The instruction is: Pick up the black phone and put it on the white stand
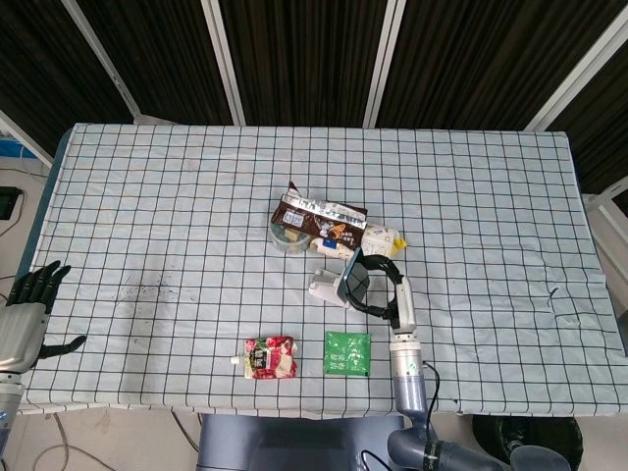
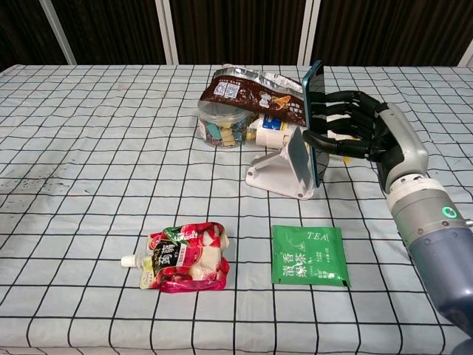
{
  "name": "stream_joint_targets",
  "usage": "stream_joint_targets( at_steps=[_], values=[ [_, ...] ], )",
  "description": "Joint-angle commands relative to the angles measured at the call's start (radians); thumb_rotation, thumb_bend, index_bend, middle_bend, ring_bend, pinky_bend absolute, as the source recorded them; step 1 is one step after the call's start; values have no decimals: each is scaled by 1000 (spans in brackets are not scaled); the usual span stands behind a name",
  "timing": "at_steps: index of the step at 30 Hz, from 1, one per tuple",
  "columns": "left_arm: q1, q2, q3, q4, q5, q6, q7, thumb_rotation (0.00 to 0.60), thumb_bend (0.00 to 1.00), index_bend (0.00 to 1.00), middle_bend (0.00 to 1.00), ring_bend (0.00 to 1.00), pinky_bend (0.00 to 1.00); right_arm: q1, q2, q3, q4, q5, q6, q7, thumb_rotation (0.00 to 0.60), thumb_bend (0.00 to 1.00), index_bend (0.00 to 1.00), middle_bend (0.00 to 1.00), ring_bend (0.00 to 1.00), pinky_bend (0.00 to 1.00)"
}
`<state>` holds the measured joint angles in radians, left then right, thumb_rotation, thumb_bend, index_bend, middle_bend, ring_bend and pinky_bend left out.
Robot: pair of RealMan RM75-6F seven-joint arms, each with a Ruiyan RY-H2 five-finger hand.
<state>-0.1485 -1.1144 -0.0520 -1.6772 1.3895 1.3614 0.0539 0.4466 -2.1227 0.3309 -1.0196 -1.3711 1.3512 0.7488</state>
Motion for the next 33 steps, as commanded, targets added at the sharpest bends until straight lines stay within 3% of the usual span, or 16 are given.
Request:
stream_joint_targets(
  at_steps=[1, 33],
  values=[
    [0, 1, 0, 0, -2, 0, -1, 600, 0, 0, 0, 0, 0, 2, -6, 1, 5, 4, -4, 3, 600, 637, 861, 752, 448, 237],
    [3, 8, 0, -3, -12, -5, -14, 600, 0, 0, 0, 0, 0, 38, -57, 23, 86, 32, -44, 22, 600, 641, 861, 752, 448, 237]
  ],
)
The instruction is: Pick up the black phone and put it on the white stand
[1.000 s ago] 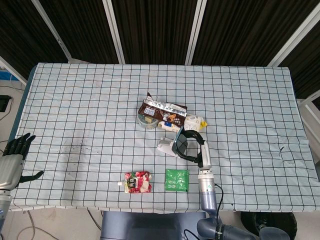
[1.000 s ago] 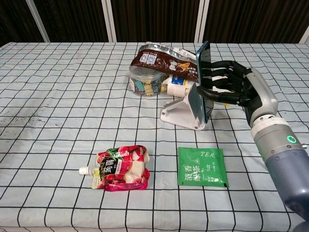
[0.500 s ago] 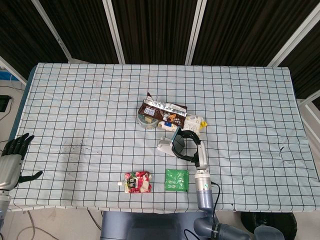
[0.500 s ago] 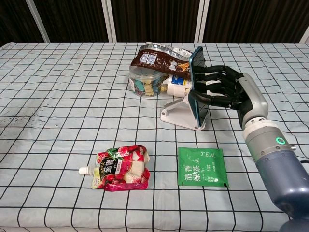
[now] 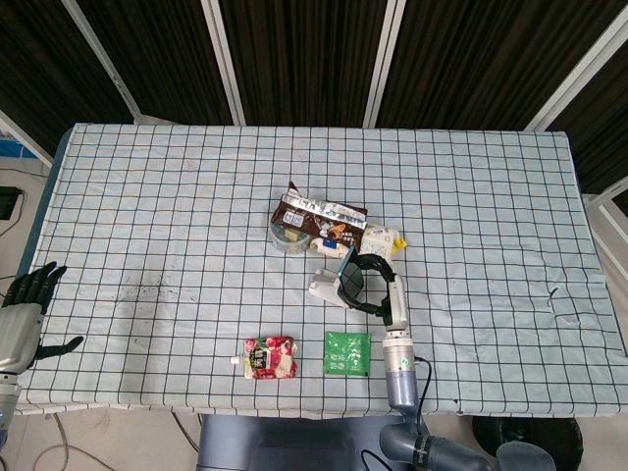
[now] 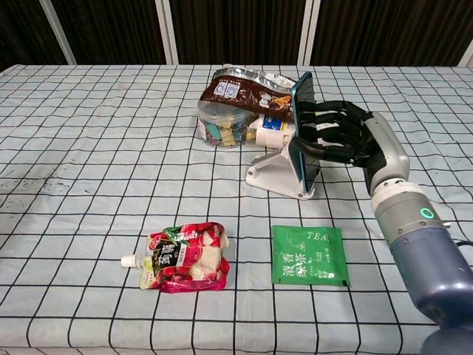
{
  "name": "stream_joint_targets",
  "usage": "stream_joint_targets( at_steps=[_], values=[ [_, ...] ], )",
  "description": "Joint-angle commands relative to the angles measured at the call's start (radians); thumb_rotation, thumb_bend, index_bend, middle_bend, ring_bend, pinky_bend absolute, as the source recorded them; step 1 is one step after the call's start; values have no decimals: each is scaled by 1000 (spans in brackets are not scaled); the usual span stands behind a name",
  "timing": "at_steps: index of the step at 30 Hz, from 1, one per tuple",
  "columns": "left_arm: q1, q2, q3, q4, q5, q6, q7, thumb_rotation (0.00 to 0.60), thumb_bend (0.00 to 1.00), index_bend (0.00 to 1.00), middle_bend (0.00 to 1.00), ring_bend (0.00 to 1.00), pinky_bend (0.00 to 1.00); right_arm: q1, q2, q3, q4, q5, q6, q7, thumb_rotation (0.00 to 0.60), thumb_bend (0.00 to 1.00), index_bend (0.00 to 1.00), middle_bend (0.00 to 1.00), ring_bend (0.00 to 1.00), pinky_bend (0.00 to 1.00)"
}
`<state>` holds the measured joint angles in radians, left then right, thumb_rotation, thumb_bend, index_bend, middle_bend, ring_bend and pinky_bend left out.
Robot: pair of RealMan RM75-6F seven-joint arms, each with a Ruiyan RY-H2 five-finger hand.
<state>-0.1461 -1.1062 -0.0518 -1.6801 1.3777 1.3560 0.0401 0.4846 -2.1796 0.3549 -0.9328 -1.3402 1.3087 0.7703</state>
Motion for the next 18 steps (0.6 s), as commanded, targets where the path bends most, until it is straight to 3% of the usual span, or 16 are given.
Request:
stream_joint_targets(
  at_steps=[1, 13, 18],
  values=[
    [0, 0, 0, -1, -1, 0, 0, 600, 0, 0, 0, 0, 0, 0, 0, -1, -2, 1, -2, 0, 600, 641, 861, 752, 448, 237],
    [0, 0, -1, 0, -3, 0, 1, 600, 0, 0, 0, 0, 0, 2, 7, -1, -21, 11, -18, -23, 600, 641, 857, 726, 430, 237],
    [0, 0, -2, 0, -5, 0, 0, 600, 0, 0, 0, 0, 0, 1, 3, 1, -17, 20, -22, -43, 600, 640, 797, 674, 379, 237]
  ],
)
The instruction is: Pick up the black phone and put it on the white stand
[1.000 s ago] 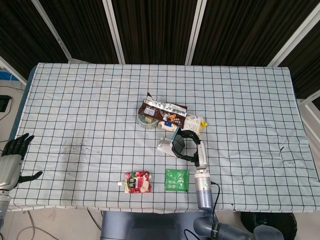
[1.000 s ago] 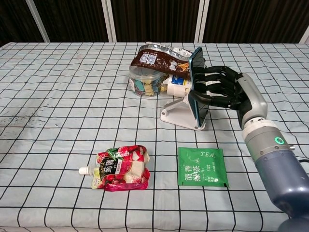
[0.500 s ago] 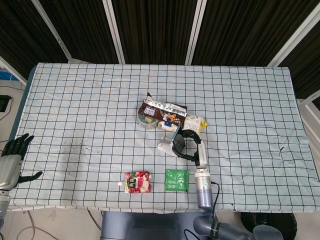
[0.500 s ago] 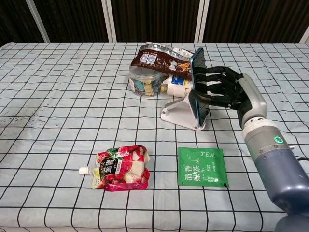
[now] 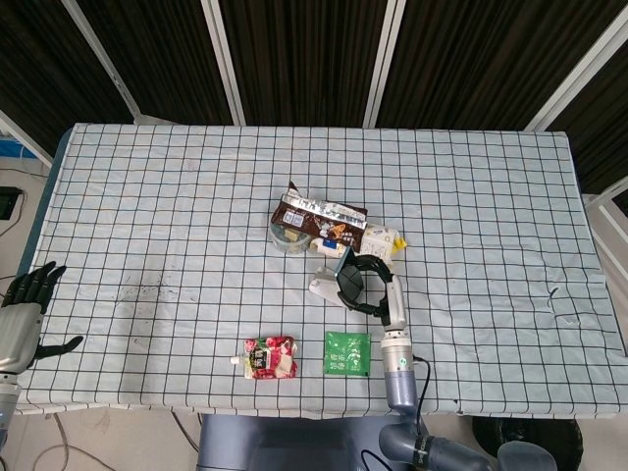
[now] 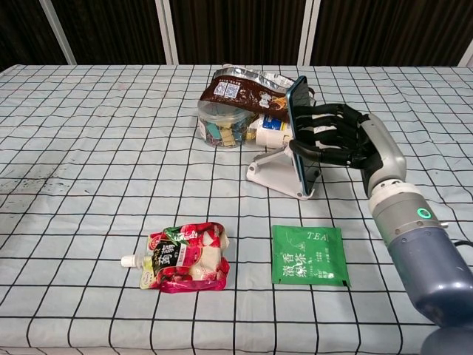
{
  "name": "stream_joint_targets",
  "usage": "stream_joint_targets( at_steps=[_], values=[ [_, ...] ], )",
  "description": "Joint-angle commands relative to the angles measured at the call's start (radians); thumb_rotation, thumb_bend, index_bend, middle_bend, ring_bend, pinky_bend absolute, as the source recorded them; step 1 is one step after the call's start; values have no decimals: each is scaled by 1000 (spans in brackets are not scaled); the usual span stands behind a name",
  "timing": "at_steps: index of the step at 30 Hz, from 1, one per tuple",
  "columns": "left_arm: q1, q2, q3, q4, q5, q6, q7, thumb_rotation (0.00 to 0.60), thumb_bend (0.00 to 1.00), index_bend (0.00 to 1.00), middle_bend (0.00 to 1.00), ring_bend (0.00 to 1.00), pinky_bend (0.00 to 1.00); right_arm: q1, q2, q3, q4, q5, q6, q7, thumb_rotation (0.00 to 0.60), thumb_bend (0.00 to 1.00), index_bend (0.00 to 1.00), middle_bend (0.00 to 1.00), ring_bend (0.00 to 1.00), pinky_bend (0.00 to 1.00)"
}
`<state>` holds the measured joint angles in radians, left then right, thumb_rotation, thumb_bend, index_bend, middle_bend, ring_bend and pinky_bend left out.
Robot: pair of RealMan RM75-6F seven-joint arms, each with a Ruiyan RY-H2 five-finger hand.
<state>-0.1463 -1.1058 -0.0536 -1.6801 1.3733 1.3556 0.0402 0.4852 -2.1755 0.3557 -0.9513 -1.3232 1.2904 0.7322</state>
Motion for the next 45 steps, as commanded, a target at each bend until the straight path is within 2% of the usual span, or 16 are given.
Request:
stream_joint_targets(
  at_steps=[1, 9, 14, 21, 29, 35, 37, 42, 45],
  values=[
    [0, 0, -1, 0, -1, 1, 0, 600, 0, 0, 0, 0, 0, 1, -1, 0, 1, 3, -5, -6, 600, 636, 788, 667, 373, 238],
    [0, 0, -1, 1, -1, 1, 0, 600, 0, 0, 0, 0, 0, 2, 0, 1, -3, 4, -6, -15, 600, 505, 693, 586, 298, 227],
    [0, -1, -1, 1, -1, 1, 1, 600, 0, 0, 0, 0, 0, 2, 3, -1, -7, 4, -10, -20, 600, 362, 621, 523, 238, 209],
    [0, 0, -2, 1, -3, 1, 1, 600, 0, 0, 0, 0, 0, -1, 5, -5, -14, 5, -12, -29, 600, 264, 588, 493, 208, 199],
    [0, -1, -3, 2, -3, 3, 1, 600, 0, 0, 0, 0, 0, -2, 9, -8, -22, 8, -19, -42, 600, 112, 452, 377, 97, 177],
    [1, -1, -3, 1, -3, 4, 2, 600, 0, 0, 0, 0, 0, -5, 18, -13, -38, 12, -30, -58, 600, 75, 337, 278, 29, 158],
    [1, -1, -3, 1, -3, 5, 2, 600, 0, 0, 0, 0, 0, -6, 21, -13, -45, 13, -30, -64, 600, 72, 311, 258, 23, 158],
    [2, 0, -3, 1, -1, 6, 0, 600, 0, 0, 0, 0, 0, -10, 29, -14, -62, 13, -26, -83, 600, 65, 159, 128, 16, 157],
    [2, 0, -2, 1, 0, 7, -2, 600, 0, 0, 0, 0, 0, -13, 31, -12, -69, 15, -19, -101, 600, 61, 116, 94, 13, 156]
  ],
)
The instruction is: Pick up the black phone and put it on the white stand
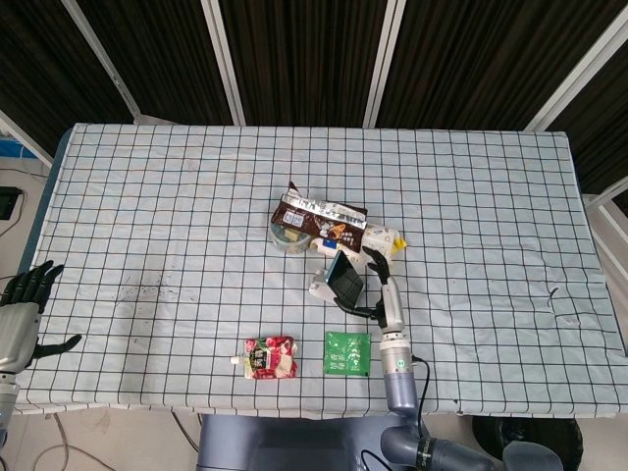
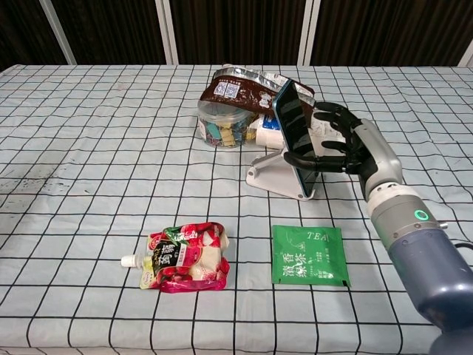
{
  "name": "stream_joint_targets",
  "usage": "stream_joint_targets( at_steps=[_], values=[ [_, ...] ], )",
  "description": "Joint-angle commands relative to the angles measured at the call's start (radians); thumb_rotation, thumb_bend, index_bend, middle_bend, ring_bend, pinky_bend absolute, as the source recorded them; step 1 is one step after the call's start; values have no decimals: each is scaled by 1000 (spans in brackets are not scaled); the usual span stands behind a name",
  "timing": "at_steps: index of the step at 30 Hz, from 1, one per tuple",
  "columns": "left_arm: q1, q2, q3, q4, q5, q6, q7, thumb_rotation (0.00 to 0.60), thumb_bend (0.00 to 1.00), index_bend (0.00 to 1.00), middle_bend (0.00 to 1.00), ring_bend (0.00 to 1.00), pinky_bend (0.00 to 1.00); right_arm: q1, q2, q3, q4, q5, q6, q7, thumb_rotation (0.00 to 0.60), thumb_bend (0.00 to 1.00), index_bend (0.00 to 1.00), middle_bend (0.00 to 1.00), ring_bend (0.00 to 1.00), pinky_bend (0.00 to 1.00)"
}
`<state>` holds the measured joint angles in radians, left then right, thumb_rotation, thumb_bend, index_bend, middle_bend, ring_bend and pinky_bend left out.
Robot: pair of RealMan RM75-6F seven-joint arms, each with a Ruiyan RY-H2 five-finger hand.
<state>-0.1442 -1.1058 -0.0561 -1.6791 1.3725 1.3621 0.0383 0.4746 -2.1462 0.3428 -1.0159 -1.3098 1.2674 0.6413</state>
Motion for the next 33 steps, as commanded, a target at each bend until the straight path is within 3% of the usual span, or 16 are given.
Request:
stream_joint_targets(
  at_steps=[1, 5, 14, 25, 33],
  values=[
    [0, 0, 0, 0, 1, 1, -1, 600, 0, 0, 0, 0, 0, -3, 3, 2, -8, 4, 5, -17, 600, 58, 96, 84, 8, 156],
    [1, 1, 1, 1, 4, 3, -3, 600, 0, 0, 0, 0, 0, -7, 10, 6, -26, 8, 8, -38, 600, 47, 7, 50, 0, 155],
    [2, 2, 3, 3, 14, 7, -6, 600, 0, 0, 0, 0, 0, -38, 80, -9, -120, -9, 44, -97, 600, 29, 0, 0, 0, 154],
    [6, 0, 5, 0, 24, 18, -6, 600, 0, 0, 0, 0, 0, -143, 293, -49, -399, -28, 117, -195, 600, 24, 0, 0, 0, 154],
    [8, 1, 7, 4, 35, 25, -6, 600, 0, 0, 0, 0, 0, -193, 438, -8, -562, -24, 174, -255, 600, 41, 0, 0, 0, 154]
  ],
)
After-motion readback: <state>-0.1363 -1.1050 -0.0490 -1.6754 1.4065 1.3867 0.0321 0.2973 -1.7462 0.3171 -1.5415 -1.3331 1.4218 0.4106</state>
